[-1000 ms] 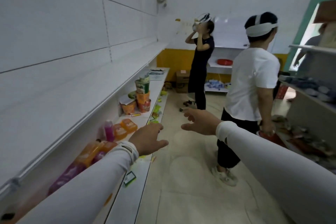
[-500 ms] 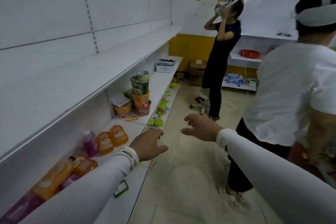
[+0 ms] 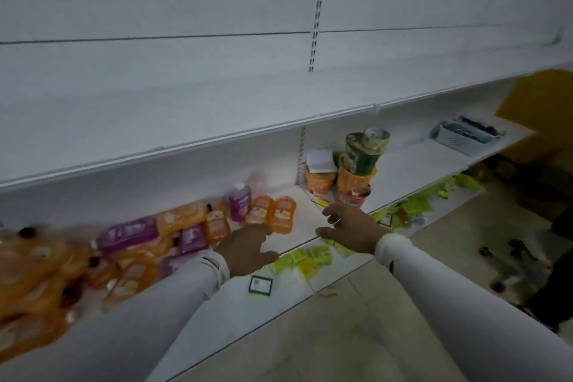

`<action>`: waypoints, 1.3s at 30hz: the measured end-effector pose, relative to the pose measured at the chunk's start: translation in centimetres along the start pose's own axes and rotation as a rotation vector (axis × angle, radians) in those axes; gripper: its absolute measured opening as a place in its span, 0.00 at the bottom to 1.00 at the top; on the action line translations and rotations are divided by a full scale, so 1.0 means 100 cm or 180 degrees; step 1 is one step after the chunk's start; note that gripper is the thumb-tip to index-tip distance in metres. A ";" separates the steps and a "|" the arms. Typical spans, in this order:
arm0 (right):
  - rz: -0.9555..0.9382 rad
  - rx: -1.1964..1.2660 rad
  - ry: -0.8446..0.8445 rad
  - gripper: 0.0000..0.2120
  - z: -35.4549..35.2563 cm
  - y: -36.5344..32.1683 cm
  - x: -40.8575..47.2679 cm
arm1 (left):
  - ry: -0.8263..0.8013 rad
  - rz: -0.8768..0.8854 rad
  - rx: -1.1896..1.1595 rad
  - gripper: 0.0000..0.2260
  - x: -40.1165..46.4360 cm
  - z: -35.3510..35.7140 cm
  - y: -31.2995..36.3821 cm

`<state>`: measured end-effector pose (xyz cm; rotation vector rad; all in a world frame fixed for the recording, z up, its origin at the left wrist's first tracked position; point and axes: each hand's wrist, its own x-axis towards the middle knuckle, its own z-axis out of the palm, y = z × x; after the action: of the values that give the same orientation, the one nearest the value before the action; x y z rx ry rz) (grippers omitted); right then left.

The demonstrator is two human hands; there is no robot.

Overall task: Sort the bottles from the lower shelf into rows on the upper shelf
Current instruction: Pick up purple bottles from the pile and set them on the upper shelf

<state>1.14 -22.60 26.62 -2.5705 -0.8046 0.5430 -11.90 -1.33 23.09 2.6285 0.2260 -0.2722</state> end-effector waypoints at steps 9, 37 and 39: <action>-0.0541 0.0004 -0.0615 0.26 0.032 -0.017 0.111 | 0.0427 -0.0774 -0.0310 0.25 0.035 0.008 -0.054; -0.1375 0.0568 -0.1083 0.30 0.154 0.004 0.393 | 0.0786 -0.2630 -0.0232 0.30 0.077 0.140 -0.215; -0.1373 0.0689 -0.1054 0.40 0.168 0.001 0.400 | 0.0796 -0.2517 0.0052 0.30 0.076 0.145 -0.232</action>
<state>23.73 5.61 2.59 -2.0513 -1.2906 0.8698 -11.54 12.63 -1.60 2.4557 1.3491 -0.1939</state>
